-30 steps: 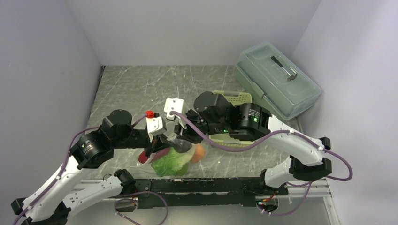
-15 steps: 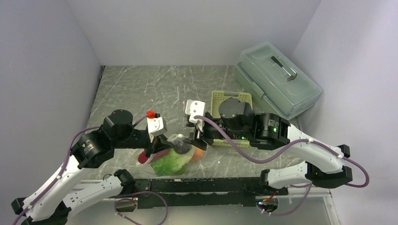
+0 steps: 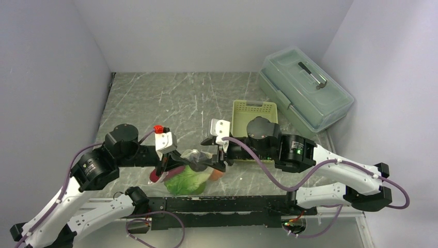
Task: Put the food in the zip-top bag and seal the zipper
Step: Zip the zipper food storage bag at the center of the board.
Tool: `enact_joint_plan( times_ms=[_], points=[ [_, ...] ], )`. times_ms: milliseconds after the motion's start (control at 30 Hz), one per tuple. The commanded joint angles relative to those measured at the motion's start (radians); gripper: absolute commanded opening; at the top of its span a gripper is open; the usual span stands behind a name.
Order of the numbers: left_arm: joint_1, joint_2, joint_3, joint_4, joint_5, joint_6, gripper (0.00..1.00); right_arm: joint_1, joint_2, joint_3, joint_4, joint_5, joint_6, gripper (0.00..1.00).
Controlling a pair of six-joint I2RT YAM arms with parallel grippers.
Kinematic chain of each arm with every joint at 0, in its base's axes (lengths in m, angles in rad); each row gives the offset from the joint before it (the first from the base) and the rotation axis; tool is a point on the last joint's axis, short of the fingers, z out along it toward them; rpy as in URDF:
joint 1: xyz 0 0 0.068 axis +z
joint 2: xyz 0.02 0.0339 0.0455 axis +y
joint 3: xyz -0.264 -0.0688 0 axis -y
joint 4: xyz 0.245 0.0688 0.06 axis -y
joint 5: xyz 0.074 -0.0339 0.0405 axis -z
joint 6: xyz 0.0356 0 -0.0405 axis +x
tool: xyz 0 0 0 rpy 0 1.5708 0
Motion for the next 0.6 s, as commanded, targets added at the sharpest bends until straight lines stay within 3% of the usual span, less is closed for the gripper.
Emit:
enact_joint_plan(
  times_ms=[0,567],
  points=[
    [0.003,-0.019,0.014,0.097,0.045,-0.024,0.00,-0.002,-0.017,-0.022,0.142,-0.038,0.009,0.60],
    [0.003,-0.037,0.015,0.138,0.045,-0.041,0.00,-0.002,0.026,-0.037,0.179,-0.096,0.017,0.49]
  ],
)
